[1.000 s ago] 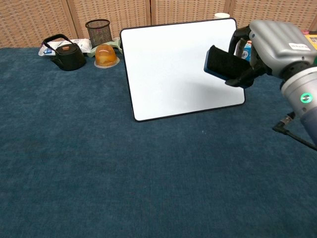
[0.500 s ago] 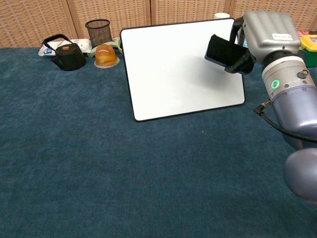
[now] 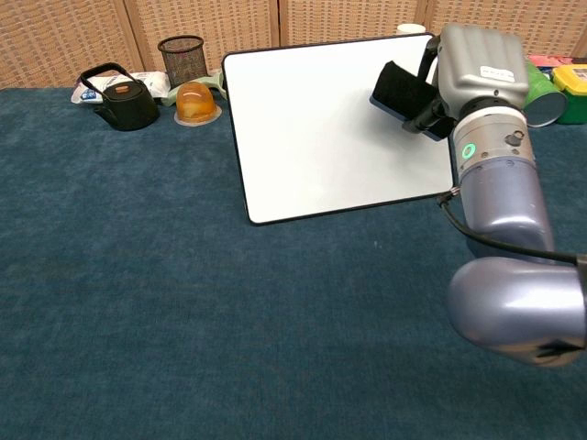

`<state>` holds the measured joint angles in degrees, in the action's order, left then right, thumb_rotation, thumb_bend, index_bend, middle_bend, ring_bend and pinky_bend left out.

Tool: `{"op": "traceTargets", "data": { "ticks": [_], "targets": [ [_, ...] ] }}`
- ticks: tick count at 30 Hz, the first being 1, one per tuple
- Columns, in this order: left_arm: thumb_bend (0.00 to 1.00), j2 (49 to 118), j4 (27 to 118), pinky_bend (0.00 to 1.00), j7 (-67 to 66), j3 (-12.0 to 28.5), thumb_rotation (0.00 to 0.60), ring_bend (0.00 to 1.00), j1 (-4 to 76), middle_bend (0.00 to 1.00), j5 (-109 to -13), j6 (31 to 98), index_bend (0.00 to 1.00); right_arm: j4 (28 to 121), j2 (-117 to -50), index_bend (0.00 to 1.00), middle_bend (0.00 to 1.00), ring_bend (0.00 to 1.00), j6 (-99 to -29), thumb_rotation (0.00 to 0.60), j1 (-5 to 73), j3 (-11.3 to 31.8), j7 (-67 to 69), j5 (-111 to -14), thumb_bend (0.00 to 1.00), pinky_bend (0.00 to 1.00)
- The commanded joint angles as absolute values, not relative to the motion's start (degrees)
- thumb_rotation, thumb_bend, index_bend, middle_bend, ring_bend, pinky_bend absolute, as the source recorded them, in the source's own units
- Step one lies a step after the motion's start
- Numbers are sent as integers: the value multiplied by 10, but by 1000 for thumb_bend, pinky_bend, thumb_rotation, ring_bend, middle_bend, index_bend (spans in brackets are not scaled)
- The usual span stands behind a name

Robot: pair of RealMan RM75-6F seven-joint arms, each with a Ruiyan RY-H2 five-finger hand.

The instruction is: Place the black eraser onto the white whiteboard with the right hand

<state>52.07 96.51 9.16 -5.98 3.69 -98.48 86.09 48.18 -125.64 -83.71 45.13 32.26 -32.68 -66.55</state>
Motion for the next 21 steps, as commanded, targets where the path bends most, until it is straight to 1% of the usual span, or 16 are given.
{"op": "traceTargets", "data": {
  "ticks": [1, 10, 12, 21],
  "targets": [
    [70, 519, 965, 51, 94, -60, 600, 0, 38, 0, -985, 860, 0, 468, -1267, 622, 626, 669, -832, 600, 465, 331, -329, -657, 350, 817],
    [71, 515, 961, 51, 110, -62, 600, 0, 37, 0, -988, 864, 0, 423, -1295, 622, 626, 668, -832, 600, 487, 329, -307, -653, 351, 817],
    [69, 515, 960, 51, 113, -63, 600, 0, 36, 0, -990, 866, 0, 414, -1300, 622, 627, 668, -831, 600, 491, 322, -305, -657, 351, 817],
    [70, 512, 954, 50, 128, -64, 600, 0, 36, 0, -990, 868, 0, 411, -1300, 622, 629, 666, -842, 600, 515, 310, -291, -640, 352, 817]
  ]
}}
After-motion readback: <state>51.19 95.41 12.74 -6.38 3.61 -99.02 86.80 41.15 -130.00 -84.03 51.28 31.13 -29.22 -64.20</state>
